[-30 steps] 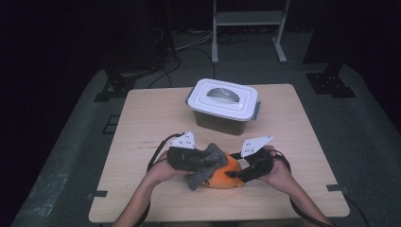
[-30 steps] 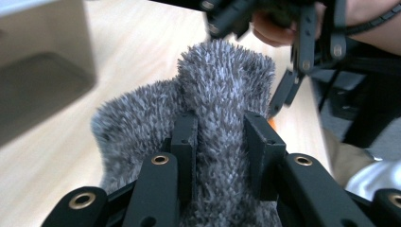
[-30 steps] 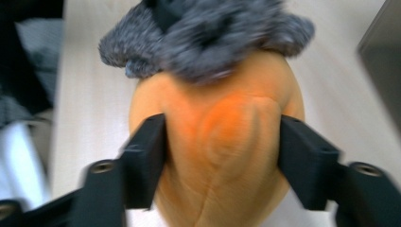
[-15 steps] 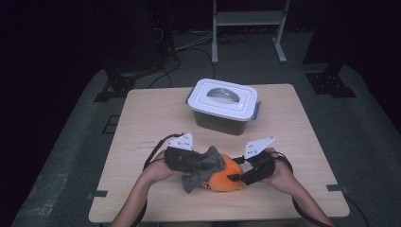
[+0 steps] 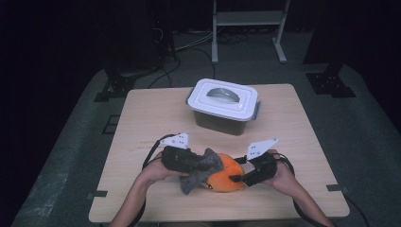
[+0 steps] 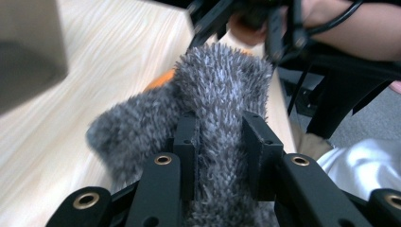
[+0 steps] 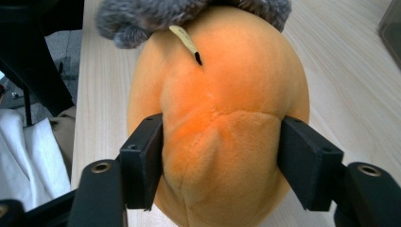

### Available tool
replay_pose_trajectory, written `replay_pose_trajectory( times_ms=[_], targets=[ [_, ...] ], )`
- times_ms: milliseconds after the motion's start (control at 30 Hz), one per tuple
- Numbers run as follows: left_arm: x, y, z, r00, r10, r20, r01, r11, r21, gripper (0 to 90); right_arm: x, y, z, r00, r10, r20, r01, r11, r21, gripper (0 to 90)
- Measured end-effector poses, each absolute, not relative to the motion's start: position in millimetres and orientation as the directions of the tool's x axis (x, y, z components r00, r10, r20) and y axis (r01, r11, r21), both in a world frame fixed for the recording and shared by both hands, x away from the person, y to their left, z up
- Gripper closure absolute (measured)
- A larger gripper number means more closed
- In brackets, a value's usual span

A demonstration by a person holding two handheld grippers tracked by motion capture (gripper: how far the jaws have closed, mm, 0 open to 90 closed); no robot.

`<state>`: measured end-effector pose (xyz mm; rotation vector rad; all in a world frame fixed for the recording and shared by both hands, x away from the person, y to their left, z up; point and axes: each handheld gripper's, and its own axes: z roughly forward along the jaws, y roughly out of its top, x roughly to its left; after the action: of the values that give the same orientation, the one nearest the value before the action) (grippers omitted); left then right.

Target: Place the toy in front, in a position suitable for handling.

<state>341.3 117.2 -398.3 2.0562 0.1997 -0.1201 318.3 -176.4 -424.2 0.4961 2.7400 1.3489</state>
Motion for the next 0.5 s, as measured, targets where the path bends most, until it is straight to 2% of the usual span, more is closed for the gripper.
replay_pose_trajectory(
  times_ms=[67, 267, 500],
  targets=[
    [338.7, 110.6, -397.6, 0.985, 0.082, -0.155, 0.175, -0.481, 0.859, 69.9, 318.5, -175.7, -424.5, -0.945, 0.307, 0.112, 0.276, 0.564, 0.778, 30.1],
    [344.4, 124.0, -403.5, 0.983, 0.111, -0.148, 0.184, -0.501, 0.846, 70.4, 317.1, -176.8, -423.5, -0.942, 0.323, 0.094, 0.274, 0.575, 0.771, 36.1],
    [351.2, 137.4, -412.3, 0.975, 0.152, -0.162, 0.219, -0.533, 0.817, 70.3, 321.0, -184.4, -426.3, -0.933, 0.339, 0.123, 0.305, 0.559, 0.771, 36.3]
  ],
)
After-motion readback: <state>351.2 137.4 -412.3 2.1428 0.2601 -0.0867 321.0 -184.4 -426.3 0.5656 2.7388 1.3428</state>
